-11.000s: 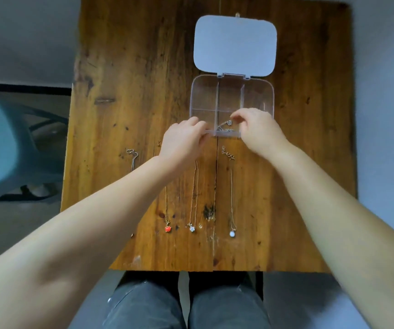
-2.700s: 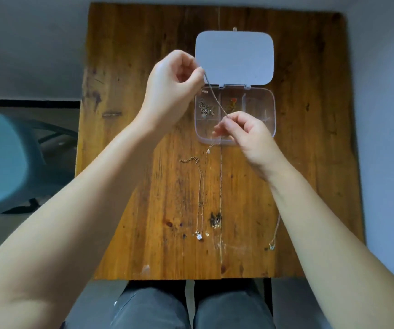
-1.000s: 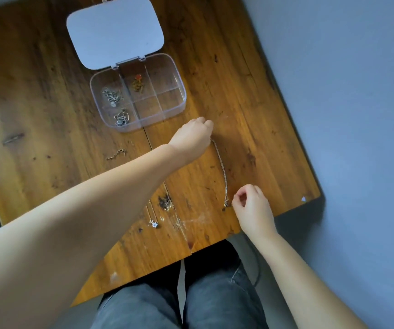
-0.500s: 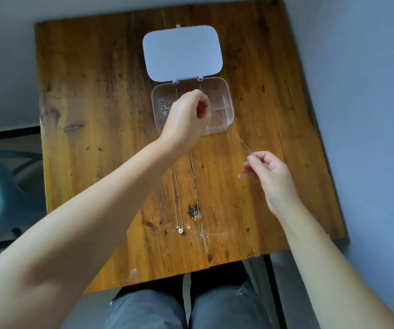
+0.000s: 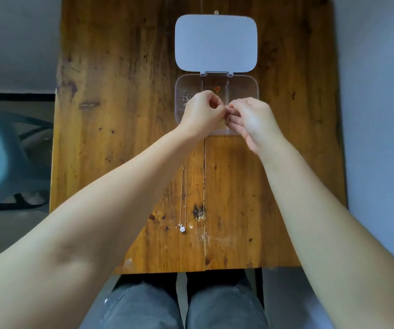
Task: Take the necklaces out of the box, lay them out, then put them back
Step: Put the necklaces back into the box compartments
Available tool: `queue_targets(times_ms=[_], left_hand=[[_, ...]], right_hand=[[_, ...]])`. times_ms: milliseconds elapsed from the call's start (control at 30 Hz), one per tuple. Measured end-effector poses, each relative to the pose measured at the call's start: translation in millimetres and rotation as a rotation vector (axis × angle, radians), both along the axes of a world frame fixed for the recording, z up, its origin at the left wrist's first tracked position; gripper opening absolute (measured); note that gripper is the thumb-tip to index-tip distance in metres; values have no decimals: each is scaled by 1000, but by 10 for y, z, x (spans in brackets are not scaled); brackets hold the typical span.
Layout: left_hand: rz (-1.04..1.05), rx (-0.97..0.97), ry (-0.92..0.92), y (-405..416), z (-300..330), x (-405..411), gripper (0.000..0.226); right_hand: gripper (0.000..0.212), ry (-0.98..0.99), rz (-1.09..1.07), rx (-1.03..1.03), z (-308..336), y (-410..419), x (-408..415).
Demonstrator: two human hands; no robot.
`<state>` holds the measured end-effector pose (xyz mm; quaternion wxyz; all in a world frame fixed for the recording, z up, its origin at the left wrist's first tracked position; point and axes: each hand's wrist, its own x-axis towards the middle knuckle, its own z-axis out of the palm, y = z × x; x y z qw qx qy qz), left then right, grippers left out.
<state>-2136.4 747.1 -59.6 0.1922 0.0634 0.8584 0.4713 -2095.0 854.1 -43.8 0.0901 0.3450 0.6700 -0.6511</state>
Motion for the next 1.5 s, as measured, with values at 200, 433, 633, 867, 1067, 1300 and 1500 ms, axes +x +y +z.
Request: queue_targets(times_ms=[200, 433, 633, 867, 1067, 1300, 1500], left_hand=[[-83, -111, 151, -209, -5, 37, 16], [-113, -317, 258, -1061, -253, 346, 15], [-398, -582, 338, -1144, -535, 472, 33], [-562, -571, 471, -1103, -576, 399, 20], [-486, -393, 362, -1074, -451, 426, 6], [-462, -146, 313, -115, -100, 455, 3], [-590, -68, 355, 1096, -45, 623, 4]], right_hand=[[23, -13, 219, 314, -99, 21, 97], [15, -163, 649, 362, -198, -551, 1208], [28, -246, 689, 591, -510, -1120, 1949], [31, -92, 622, 842, -688, -1353, 2103], [18, -36, 502, 804, -665, -1287, 2079], [13, -69, 142, 766, -494, -321, 2354], [11, -170, -88, 793, -536, 539, 2668]])
